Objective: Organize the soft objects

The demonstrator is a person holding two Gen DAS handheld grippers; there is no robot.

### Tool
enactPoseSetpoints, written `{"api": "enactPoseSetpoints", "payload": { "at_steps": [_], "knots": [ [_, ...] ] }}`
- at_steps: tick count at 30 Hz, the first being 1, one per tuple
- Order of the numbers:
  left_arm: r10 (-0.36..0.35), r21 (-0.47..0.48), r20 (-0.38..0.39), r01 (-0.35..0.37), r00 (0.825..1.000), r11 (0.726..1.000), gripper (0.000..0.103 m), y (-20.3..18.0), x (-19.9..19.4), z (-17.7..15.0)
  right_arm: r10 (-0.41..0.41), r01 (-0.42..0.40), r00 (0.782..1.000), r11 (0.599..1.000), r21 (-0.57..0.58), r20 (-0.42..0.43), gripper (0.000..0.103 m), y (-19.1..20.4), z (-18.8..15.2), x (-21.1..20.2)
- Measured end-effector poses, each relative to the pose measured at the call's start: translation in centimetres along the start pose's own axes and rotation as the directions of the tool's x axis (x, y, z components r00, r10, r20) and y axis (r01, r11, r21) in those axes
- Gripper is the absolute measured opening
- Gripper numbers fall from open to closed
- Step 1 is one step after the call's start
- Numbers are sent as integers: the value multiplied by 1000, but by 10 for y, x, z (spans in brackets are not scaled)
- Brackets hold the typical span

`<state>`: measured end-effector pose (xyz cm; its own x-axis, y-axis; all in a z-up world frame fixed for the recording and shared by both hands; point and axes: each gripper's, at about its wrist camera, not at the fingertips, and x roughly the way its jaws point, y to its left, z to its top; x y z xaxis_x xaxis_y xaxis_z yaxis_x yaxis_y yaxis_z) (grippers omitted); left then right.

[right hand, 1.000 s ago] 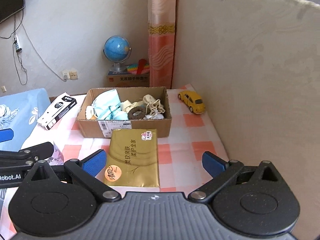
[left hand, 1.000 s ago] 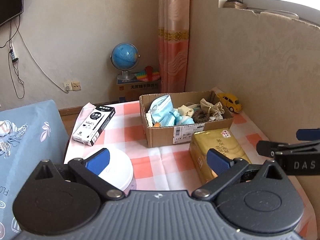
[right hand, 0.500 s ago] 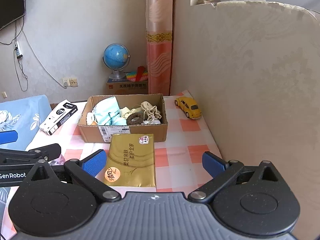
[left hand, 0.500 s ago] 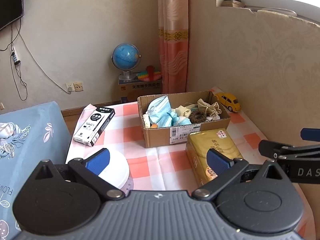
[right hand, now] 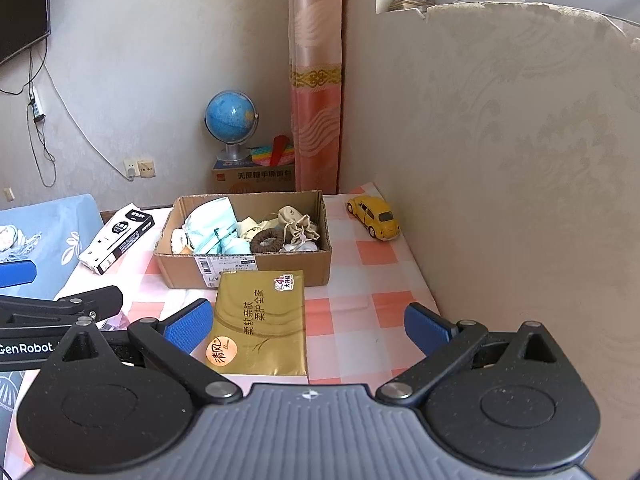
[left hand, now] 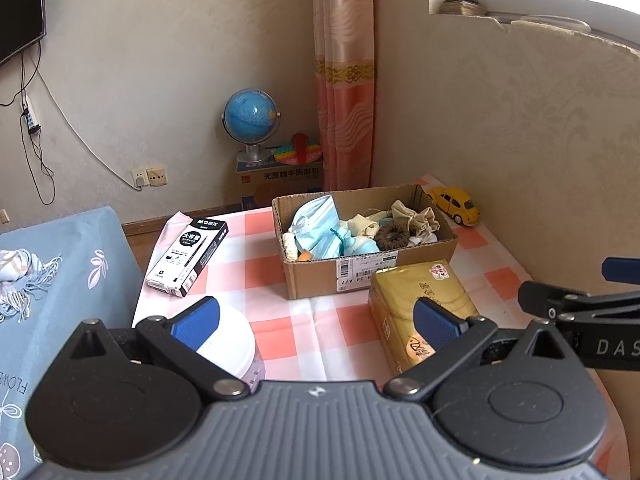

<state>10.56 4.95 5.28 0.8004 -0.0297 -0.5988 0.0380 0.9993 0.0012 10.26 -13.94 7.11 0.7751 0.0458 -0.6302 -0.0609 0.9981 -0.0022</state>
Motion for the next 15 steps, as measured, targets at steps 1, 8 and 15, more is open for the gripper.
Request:
{"api": "enactPoseSetpoints", "payload": {
  "at_steps": [1,8,15],
  "knots": [
    [0,1,-1,0,1000,1000,103,0,0,0,1,-1,1000,1000,0,1,103,0,0,0],
    [0,3,-2,0,1000,1000,103,-1,0,0,4,-4,1000,1000,0,6,103,-1,1,-2],
    [0,5,-4,0,1000,1000,103,-3,0,0,5,-5,1000,1000,2,7,103,-1,1,-3]
  ]
}}
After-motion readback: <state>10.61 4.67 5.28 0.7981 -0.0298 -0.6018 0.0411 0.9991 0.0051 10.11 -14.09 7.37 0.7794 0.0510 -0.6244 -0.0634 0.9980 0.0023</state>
